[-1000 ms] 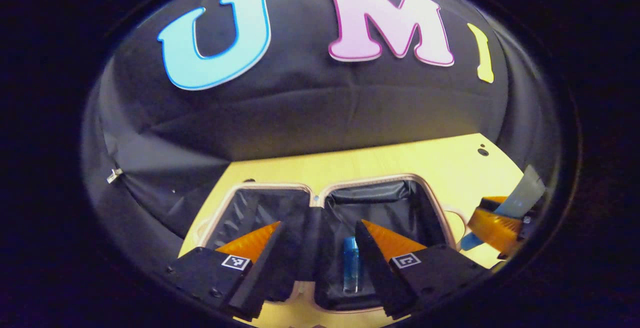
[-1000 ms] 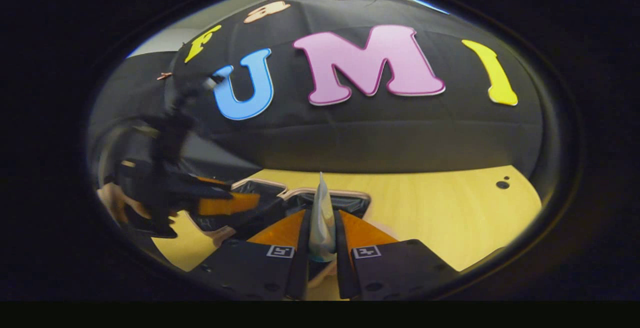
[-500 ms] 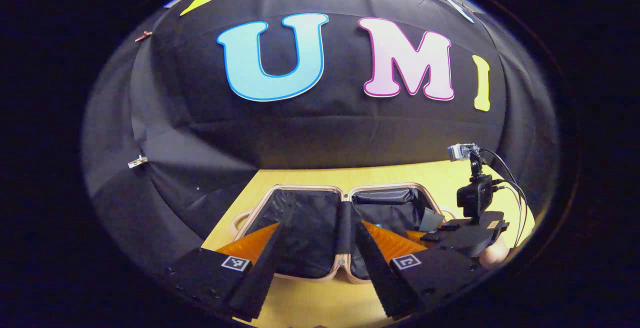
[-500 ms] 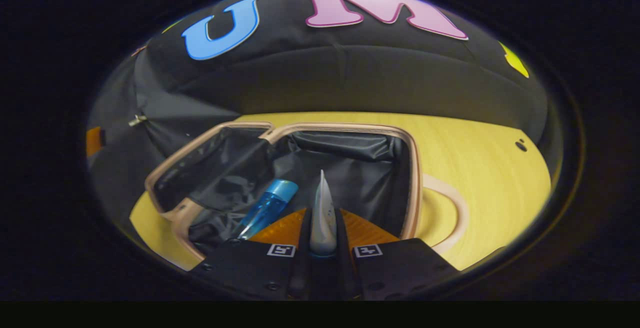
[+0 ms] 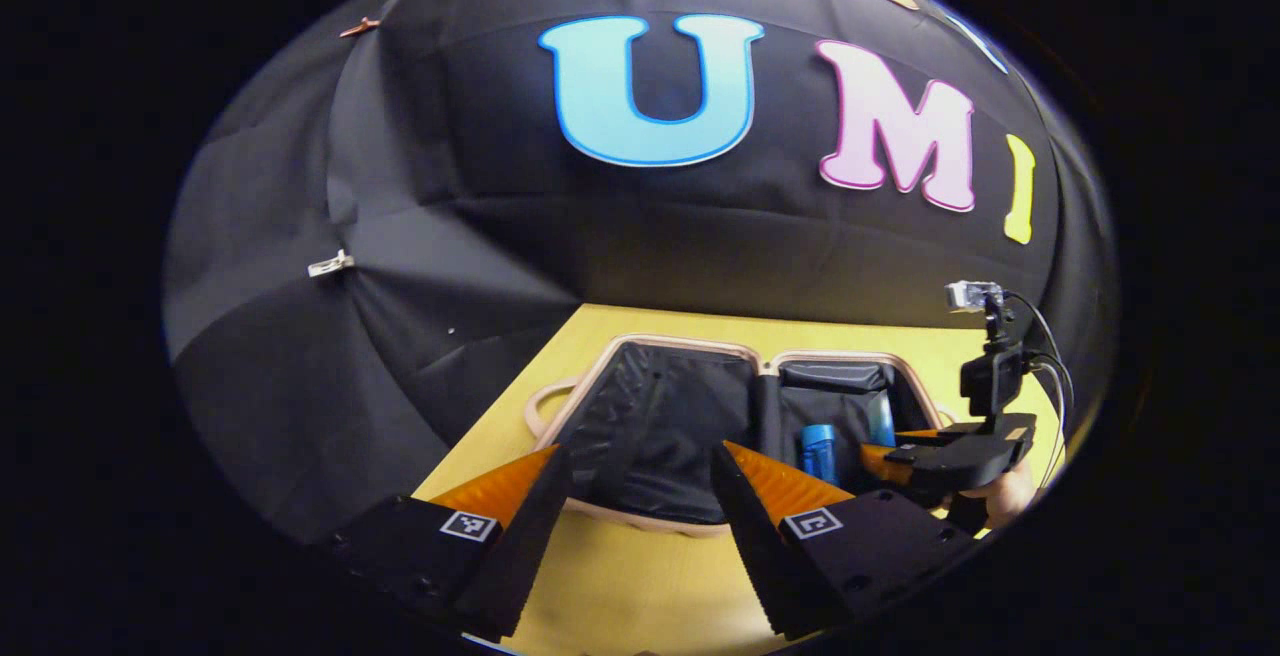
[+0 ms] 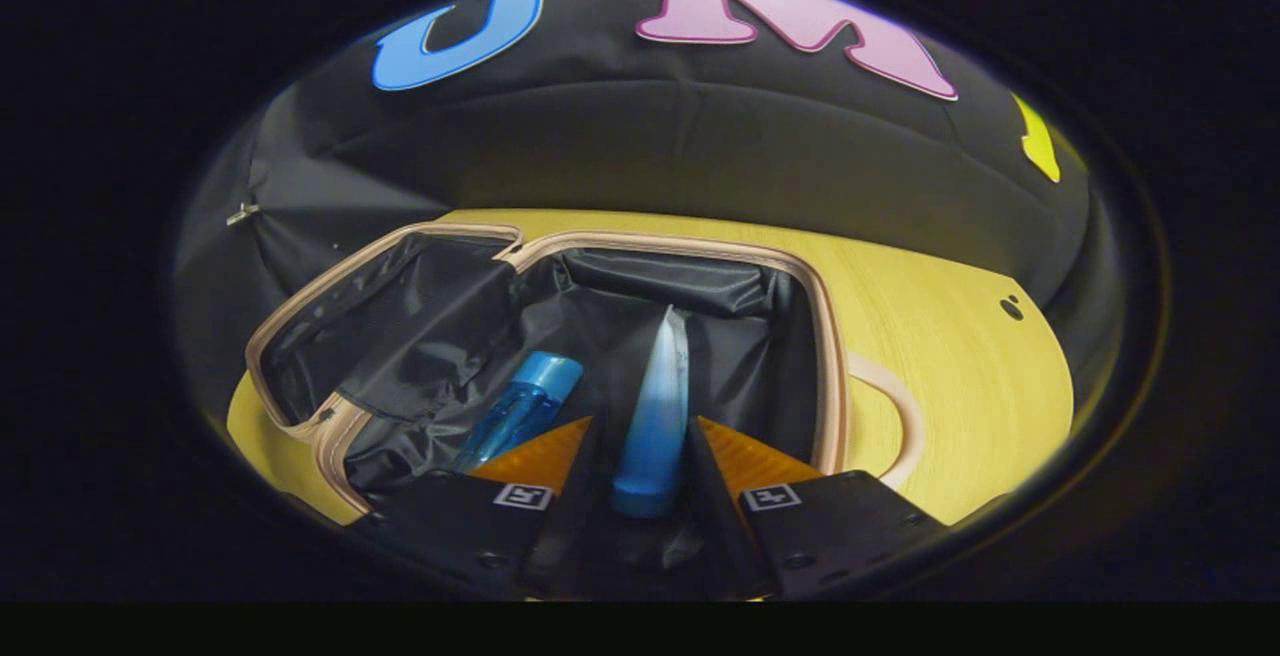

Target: First open the suitcase, pack the skin care products into it, and then close the suitcase.

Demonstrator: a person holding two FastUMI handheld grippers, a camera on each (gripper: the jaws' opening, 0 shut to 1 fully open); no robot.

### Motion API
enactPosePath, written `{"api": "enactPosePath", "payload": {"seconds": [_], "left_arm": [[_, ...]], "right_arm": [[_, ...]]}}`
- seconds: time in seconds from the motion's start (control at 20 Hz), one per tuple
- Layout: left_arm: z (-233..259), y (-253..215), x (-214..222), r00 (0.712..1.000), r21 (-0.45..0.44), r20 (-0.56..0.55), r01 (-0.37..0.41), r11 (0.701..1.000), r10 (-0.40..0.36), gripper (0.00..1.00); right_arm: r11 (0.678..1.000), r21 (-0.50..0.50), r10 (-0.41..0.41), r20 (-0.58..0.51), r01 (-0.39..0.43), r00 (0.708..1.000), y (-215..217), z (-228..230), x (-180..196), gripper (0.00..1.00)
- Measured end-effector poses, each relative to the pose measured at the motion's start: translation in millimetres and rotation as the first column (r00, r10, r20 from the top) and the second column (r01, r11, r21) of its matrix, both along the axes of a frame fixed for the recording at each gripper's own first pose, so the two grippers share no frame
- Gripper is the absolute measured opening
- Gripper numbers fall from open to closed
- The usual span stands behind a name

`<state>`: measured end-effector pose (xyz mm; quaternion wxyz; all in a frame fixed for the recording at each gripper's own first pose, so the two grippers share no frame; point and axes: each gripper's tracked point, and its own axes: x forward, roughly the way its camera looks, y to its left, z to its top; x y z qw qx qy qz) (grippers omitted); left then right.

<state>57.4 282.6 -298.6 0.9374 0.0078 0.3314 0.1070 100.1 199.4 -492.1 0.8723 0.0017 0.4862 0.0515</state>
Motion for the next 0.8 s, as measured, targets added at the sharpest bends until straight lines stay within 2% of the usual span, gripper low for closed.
{"api": "enactPosePath", "payload": {"seconds": [0.05,0.15,0.25,0.35,0.4,0.45,0.5,0.65,0.8], "left_arm": [[-4.1,6.3,0.8,1.000,-0.015,0.006,-0.018,1.000,0.018,0.89],[-12.8,29.7,6.5,0.998,-0.042,0.022,-0.056,0.998,0.057,0.89],[-28.6,64.5,15.0,0.995,-0.059,0.011,-0.103,0.993,0.104,0.89],[-46.9,99.8,31.9,0.991,-0.044,0.003,-0.130,0.991,0.130,0.91],[-60.4,112.0,49.5,0.993,-0.063,0.003,-0.115,0.991,0.116,0.96],[-69.2,119.6,63.1,0.996,-0.106,-0.001,-0.091,0.990,0.091,0.96],[-76.2,126.1,75.9,0.998,-0.155,-0.005,-0.065,0.986,0.065,0.96],[-108.6,149.0,109.7,0.995,-0.299,-0.048,-0.094,0.950,0.084,0.96],[-147.8,180.7,120.7,0.980,-0.355,-0.145,-0.180,0.917,0.137,0.94]], "right_arm": [[1.000,-0.004,0.012,0.000,-0.012,1.000,3.3,0.5,-2.4,0.61],[0.999,-0.020,0.042,-0.004,-0.042,0.999,4.2,4.1,-9.0,0.65],[0.999,-0.016,0.052,0.030,-0.051,0.998,4.9,16.7,-10.9,0.82],[0.999,-0.018,0.052,0.131,-0.050,0.990,2.2,48.4,-9.2,0.96],[0.998,-0.017,0.066,0.208,-0.064,0.976,4.3,68.0,-6.3,1.00],[0.996,-0.031,0.086,0.283,-0.080,0.955,3.5,88.2,-5.1,1.00],[0.994,-0.045,0.110,0.342,-0.101,0.933,2.4,107.5,-6.1,0.95],[0.989,-0.050,0.148,0.442,-0.141,0.884,6.3,142.3,-19.0,0.97],[0.987,-0.017,0.152,0.425,-0.160,0.893,10.1,144.8,-50.3,0.96]]}}
